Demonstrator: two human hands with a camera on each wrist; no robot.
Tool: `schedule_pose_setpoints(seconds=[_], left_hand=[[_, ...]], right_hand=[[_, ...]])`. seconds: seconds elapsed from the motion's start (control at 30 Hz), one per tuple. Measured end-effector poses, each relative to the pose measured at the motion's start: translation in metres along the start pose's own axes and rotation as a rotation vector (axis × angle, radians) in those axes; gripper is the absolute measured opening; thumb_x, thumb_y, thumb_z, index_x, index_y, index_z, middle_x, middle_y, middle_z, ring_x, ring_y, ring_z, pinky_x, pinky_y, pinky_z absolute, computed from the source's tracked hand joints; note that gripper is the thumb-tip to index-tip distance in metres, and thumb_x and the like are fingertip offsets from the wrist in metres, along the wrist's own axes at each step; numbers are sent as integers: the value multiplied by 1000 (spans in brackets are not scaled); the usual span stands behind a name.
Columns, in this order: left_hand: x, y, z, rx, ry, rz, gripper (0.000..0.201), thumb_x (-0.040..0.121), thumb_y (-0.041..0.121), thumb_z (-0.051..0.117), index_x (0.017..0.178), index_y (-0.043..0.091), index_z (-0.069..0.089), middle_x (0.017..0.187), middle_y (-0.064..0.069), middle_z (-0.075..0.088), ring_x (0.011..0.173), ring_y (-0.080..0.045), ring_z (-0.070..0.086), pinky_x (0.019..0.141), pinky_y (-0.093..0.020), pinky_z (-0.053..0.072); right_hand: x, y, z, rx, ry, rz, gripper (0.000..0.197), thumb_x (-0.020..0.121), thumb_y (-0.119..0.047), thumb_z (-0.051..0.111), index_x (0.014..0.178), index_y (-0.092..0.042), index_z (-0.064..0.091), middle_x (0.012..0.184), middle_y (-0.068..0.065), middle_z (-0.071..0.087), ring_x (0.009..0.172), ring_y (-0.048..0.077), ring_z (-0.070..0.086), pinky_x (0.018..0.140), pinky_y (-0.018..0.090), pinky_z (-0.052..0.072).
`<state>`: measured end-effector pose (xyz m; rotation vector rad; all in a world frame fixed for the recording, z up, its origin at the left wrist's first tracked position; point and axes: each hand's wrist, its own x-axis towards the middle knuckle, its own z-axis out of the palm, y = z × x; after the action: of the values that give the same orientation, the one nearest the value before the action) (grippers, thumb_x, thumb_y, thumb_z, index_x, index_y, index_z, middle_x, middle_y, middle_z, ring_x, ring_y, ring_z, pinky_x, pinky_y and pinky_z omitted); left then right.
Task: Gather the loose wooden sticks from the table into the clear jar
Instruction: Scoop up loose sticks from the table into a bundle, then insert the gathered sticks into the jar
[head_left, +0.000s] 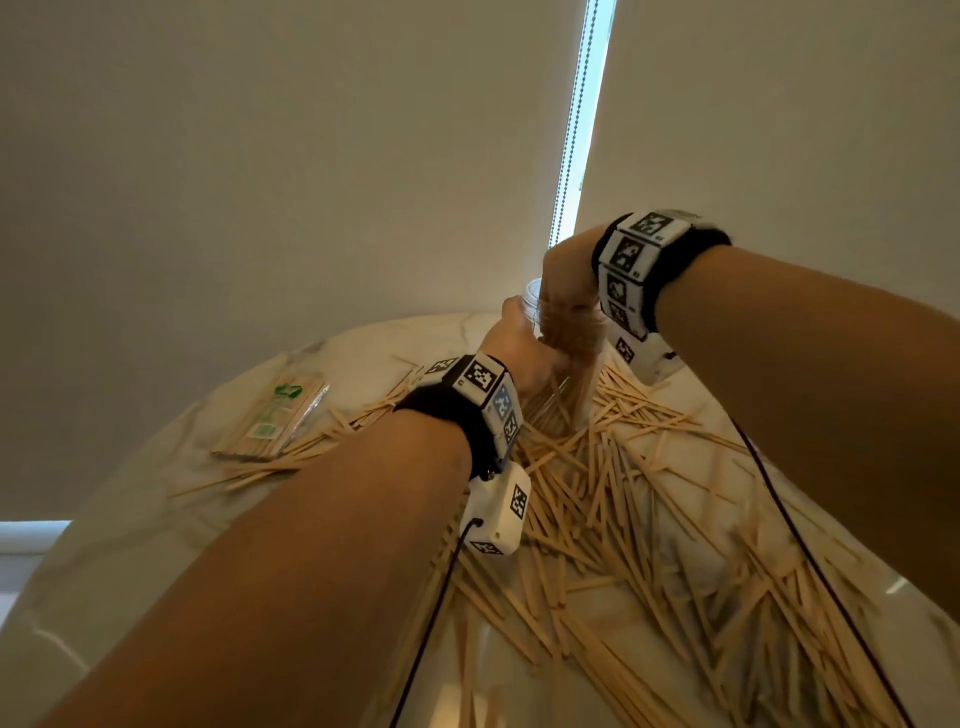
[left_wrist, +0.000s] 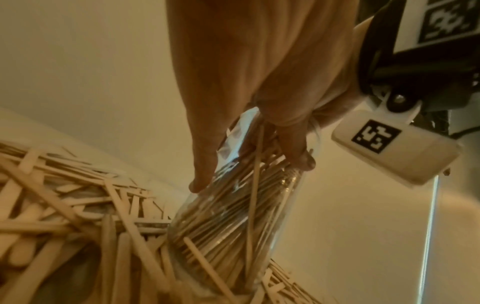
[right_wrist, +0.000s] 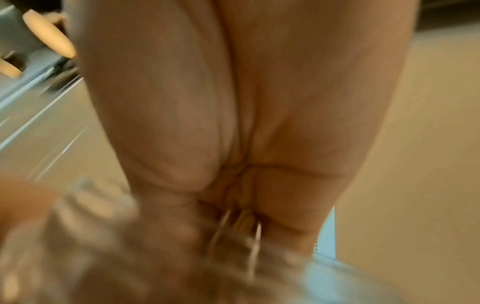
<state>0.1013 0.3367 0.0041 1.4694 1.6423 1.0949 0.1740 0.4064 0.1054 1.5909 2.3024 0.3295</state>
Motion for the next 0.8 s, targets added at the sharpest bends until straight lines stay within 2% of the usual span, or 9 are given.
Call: schedule_pose_setpoints(seconds=[0.13, 0.23, 0.33, 0.37, 0.5, 0.57, 0.63, 0.7, 0.8], left_hand=[[-3, -2, 1, -10, 20, 0, 86, 78, 19, 82, 146, 19, 29, 116, 4, 53, 103, -16, 51, 79, -29, 42], [-7, -3, 1, -34, 33, 8, 83, 79, 21, 82, 145, 20, 32, 113, 8, 51, 106, -17, 54, 68, -20, 38], [-13, 2, -2, 16, 13, -5, 81, 78, 28, 83, 144, 15, 38, 111, 7, 55, 97, -14, 57, 63, -17, 37], [-18, 4, -5, 62, -12, -42, 84, 78, 33, 84, 145, 13, 37, 114, 3, 57, 94, -15, 57, 65, -18, 41], [-47, -1, -21, 286, -84, -128, 117, 65, 57, 85, 153, 10, 23, 145, -10, 48, 126, -29, 51, 92, -38, 43], [-73, -3, -30, 425, -98, -103, 92, 72, 58, 79, 142, 9, 45, 136, -8, 57, 117, -24, 57, 90, -33, 43], [-100, -6, -41, 535, -112, -61, 59, 80, 57, 73, 115, 10, 68, 111, -6, 71, 94, -19, 67, 87, -32, 53], [-133, -9, -51, 595, -164, -51, 44, 82, 56, 71, 95, 14, 72, 88, -4, 74, 78, -18, 68, 80, -35, 59], [-193, -8, -64, 817, -326, -67, 47, 80, 63, 68, 91, 18, 68, 79, -1, 68, 69, -16, 61, 70, -31, 54]], right_hand=[[-12, -2, -2, 201, -105, -15, 33, 85, -36, 76, 103, -8, 76, 98, 8, 77, 92, 23, 73, 88, 36, 57], [-25, 4, -6, 311, -6, -54, 30, 96, -26, 62, 115, -4, 70, 111, 9, 73, 99, 21, 71, 86, 34, 58], [-57, 12, -20, 599, 79, -51, 26, 99, -22, 60, 111, 0, 70, 103, 9, 75, 98, 28, 73, 88, 42, 59], [-72, 15, -23, 628, 132, -44, 27, 99, -22, 59, 109, 1, 70, 101, 10, 75, 96, 29, 73, 89, 43, 59], [-134, 20, -13, 620, 195, -32, 29, 97, -33, 63, 94, -6, 72, 85, 6, 76, 70, 18, 72, 76, 32, 61], [-165, 18, 4, 594, 79, -68, 32, 95, -39, 65, 91, -8, 72, 82, 6, 76, 66, 17, 70, 69, 28, 59], [-192, 12, 28, 594, -45, -116, 31, 93, -40, 66, 91, -10, 72, 81, 6, 75, 63, 16, 68, 65, 26, 58], [-218, 1, 56, 558, -134, -134, 33, 91, -44, 67, 92, -11, 71, 79, 4, 74, 62, 15, 69, 65, 25, 58], [-255, -17, 93, 447, -245, -109, 55, 81, -65, 66, 90, -11, 71, 77, 1, 75, 71, 18, 73, 71, 30, 59]])
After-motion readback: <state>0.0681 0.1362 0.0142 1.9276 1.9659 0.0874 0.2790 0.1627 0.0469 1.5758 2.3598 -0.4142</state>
